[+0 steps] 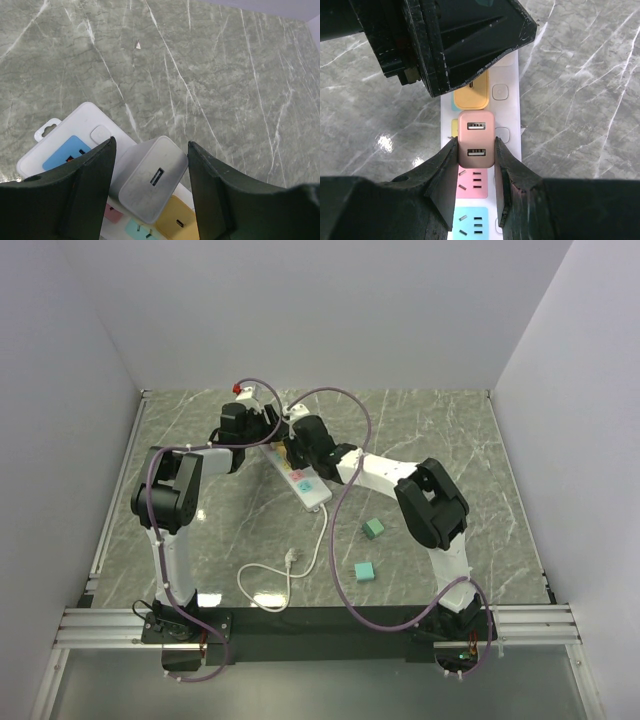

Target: Insert the plug

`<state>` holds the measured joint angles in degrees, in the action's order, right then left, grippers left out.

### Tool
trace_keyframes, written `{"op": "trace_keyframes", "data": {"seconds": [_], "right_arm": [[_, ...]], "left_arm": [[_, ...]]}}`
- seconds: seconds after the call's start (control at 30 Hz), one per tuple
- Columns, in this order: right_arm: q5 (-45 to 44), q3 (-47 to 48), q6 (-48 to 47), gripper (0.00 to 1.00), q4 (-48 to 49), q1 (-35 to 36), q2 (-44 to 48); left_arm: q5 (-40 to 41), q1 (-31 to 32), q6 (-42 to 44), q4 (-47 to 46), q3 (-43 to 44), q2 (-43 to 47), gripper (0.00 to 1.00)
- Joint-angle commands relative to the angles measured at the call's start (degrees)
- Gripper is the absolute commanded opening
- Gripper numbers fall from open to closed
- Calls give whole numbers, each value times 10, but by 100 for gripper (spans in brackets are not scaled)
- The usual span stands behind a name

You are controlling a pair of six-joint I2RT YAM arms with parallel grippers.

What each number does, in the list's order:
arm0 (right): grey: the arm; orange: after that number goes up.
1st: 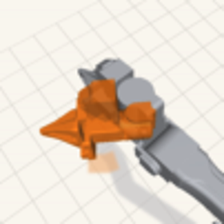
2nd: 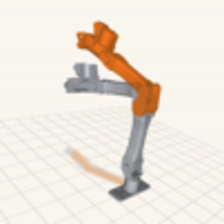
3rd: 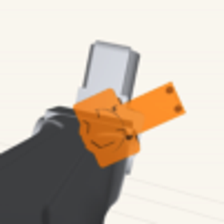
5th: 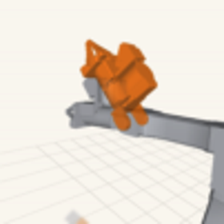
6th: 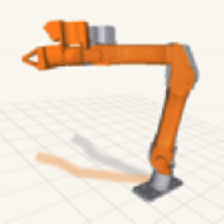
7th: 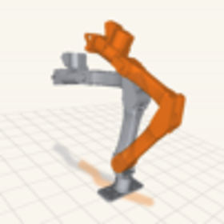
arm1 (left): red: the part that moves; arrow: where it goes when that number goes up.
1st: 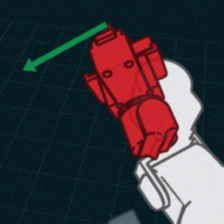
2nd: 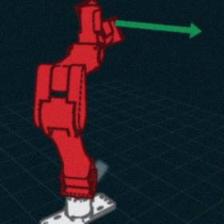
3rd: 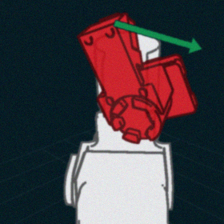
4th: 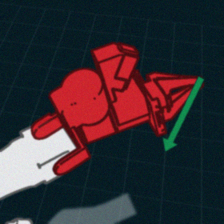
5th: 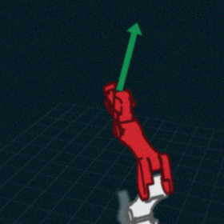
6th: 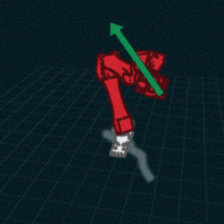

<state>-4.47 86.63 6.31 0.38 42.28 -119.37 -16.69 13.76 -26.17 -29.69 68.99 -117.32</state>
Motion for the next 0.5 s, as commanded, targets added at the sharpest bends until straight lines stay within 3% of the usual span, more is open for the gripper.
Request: {"op": "trace_keyframes", "data": {"seconds": [0.0,0.47], "right_arm": [[-27,-9,-7,0,-35,8,5],[-57,16,-31,0,-71,22,-28]], "left_arm": [[-19,12,12,41,-15,21,64],[-24,12,19,47,-12,19,64]]}}
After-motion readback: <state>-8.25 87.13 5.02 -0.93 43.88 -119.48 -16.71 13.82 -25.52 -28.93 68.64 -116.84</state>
